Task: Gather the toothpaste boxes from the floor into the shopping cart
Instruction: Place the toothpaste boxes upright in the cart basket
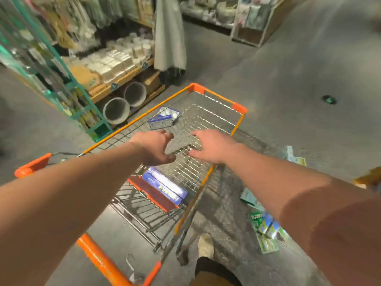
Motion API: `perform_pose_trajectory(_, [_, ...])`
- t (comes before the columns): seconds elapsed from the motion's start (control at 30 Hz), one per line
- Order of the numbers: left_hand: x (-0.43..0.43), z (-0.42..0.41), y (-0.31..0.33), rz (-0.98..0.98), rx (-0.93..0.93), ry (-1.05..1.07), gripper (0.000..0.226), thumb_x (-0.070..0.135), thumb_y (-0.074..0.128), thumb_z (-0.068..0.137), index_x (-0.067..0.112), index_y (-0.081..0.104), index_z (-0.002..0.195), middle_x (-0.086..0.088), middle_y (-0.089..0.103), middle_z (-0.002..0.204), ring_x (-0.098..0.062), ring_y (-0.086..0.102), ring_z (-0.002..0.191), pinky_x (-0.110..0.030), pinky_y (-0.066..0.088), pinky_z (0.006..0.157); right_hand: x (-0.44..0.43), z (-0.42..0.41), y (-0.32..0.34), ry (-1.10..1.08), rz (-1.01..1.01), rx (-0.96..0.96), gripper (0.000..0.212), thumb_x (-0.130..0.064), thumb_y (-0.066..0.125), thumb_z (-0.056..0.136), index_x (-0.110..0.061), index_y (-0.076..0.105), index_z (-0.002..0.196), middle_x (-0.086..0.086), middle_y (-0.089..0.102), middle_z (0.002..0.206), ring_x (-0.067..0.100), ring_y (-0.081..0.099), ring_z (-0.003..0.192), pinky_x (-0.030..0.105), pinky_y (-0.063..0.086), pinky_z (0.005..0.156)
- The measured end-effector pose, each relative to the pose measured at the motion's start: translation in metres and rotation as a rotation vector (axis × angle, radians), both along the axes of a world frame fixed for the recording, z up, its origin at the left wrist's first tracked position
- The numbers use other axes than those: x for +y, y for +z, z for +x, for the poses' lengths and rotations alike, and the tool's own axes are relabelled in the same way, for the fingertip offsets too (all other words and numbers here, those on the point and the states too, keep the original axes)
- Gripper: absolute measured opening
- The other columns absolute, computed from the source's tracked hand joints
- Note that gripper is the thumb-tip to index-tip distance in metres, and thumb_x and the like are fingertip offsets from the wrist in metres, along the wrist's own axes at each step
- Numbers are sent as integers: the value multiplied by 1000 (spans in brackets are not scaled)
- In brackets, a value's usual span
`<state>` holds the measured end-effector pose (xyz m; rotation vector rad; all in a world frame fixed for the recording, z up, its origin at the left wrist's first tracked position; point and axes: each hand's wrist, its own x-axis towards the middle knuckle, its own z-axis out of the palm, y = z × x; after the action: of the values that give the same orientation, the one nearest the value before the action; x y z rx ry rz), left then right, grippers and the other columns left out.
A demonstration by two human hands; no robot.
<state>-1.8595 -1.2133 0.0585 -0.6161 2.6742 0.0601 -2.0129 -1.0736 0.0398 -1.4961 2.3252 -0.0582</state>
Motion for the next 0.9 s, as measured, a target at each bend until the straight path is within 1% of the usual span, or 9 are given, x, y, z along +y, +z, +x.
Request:
perform_pose_trajectory(0.17, [65,-13,43,47,105,-124,74,67,53,91,24,42,150,-7,55,143,-31,59,123,-44,50,99,113,6,39,-151,-20,18,67,-58,63,90,-19,50,142,10,60,138,32,58,125,43,49,101])
perform_pose_trajectory(0.3, [133,-36,56,88,144,-262,73,66,54,89,20,47,146,-9,57,142,-32,59,123,-42,49,99,210,4,55,-305,4,73,63,-58,61,92,-16,52,138,11,61,136,31,58,122,40,49,99])
perform_pose_trajectory(0.4, [189,-62,59,82,156,-370,79,72,49,84,22,48,145,-8,59,140,-33,59,123,-42,50,100,275,-3,64,-391,-3,94,65,-55,62,94,-15,49,143,14,59,139,33,57,125,37,46,101])
perform_pose_trajectory(0.5, [242,-91,56,72,150,-464,69,64,55,91,23,47,147,-6,58,141,-32,59,124,-41,49,99,328,-19,69,-483,-7,91,71,-58,62,92,-14,48,146,14,57,142,32,55,127,41,45,105])
perform_pose_trajectory(0.6, [289,-126,48,81,125,-531,68,60,56,94,22,45,149,-6,57,144,-31,57,127,-37,45,98,371,-47,63,-551,-27,71,86,-73,51,83,-14,49,144,13,59,140,32,56,127,43,46,105])
perform_pose_trajectory(0.63, [303,-139,44,82,123,-548,67,60,56,94,22,45,149,-6,57,144,-30,56,127,-36,45,98,384,-56,61,-566,-29,69,85,-73,50,82,-14,50,143,13,60,139,32,56,126,44,46,104])
perform_pose_trajectory(0.7, [330,-165,37,83,112,-561,67,60,56,94,24,45,149,-5,57,144,-29,56,128,-35,45,97,409,-79,57,-592,-8,64,75,-64,56,89,-12,48,143,13,60,138,32,55,127,44,46,103])
perform_pose_trajectory(0.77, [352,-194,25,104,91,-564,68,60,56,94,23,44,150,-6,56,145,-29,55,129,-36,45,97,433,-105,52,-596,12,65,70,-57,58,94,-12,44,146,12,58,139,32,54,127,42,46,102])
perform_pose_trajectory(0.9, [387,-247,5,136,55,-561,71,62,54,94,23,40,152,-6,52,150,-29,54,130,-42,48,102,470,-156,33,-625,33,46,65,-56,58,95,-18,43,145,9,60,134,31,58,118,39,49,93])
